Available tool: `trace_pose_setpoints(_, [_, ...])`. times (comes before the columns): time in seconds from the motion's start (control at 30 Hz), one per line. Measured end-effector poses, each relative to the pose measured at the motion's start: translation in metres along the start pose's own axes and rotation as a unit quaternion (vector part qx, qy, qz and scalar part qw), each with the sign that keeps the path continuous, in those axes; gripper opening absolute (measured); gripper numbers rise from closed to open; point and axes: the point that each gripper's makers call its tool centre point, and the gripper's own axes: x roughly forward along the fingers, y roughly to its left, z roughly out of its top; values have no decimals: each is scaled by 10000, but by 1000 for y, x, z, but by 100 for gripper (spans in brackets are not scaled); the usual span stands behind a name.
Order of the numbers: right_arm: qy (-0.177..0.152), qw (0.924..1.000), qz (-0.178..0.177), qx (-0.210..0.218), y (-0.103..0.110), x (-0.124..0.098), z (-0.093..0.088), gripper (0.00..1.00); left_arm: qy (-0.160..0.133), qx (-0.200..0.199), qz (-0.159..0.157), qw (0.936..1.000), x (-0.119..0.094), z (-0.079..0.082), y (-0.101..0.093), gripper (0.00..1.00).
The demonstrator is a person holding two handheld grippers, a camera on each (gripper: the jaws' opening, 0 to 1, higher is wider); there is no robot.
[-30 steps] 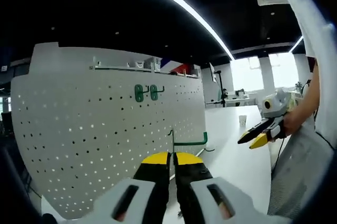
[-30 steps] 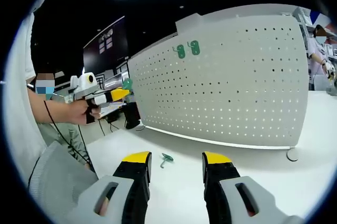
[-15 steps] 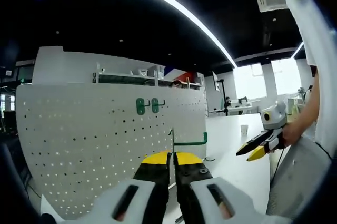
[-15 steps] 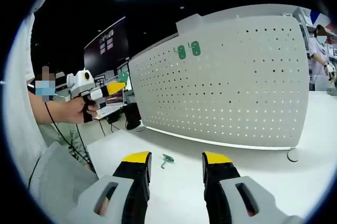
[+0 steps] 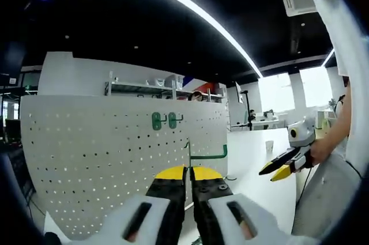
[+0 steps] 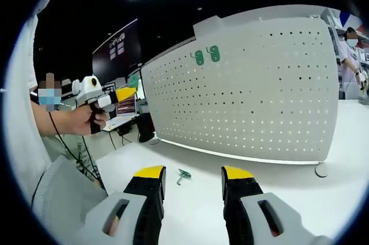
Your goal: Insert the hook assembly into the mounting plate slot until the hook locks in place.
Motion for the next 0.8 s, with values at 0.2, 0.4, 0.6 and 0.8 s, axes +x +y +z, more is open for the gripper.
trace_pose_setpoints(0.2, [-598,9957,307,642,5,-4,20,39,17,-9,8,10000,2,-2,-1,2])
trace_pose_setpoints(0.4, [-914,9895,522,989,11,-7,33,39,19,-29,28,10000,1,-3,0,2])
trace_pose_setpoints(0.6, [-943,9897,620,886,18,-6,37,36,23,-37,74,10000,0,-3,0,2])
trace_pose_setpoints(0.8, [-926,9900,717,785,25,1,43,35,69,1,130,9999,3,-6,-3,2])
